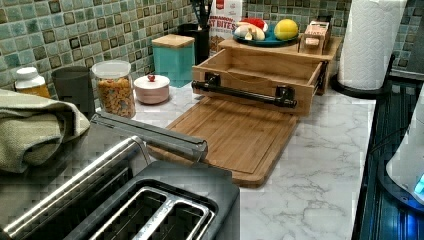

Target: Close the drawer.

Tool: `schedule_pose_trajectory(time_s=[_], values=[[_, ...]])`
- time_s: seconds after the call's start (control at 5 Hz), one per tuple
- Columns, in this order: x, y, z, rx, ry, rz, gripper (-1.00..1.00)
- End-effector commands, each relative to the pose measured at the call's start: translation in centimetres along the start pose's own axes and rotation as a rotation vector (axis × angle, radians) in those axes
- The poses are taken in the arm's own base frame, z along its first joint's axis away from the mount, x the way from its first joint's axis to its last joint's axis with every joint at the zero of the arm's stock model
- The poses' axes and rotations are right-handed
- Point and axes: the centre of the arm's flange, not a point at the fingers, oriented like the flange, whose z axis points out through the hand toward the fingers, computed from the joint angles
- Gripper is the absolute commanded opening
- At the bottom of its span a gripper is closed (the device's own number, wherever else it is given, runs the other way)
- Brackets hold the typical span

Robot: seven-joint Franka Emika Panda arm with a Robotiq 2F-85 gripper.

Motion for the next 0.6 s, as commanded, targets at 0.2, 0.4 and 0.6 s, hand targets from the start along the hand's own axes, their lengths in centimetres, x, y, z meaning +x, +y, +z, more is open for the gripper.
schedule_pose_trajectory(time_s=[0.2, 0.4, 0.6], values=[[-0.1, 0.0, 0.4, 0.001, -0.012, 0.003, -1.00], [-1.3, -0.3, 1.2, 0.005, -0.056, -0.072, -1.00], [-4.2, -0.1, 3.0, 0.055, -0.007, -0.234, -1.00]])
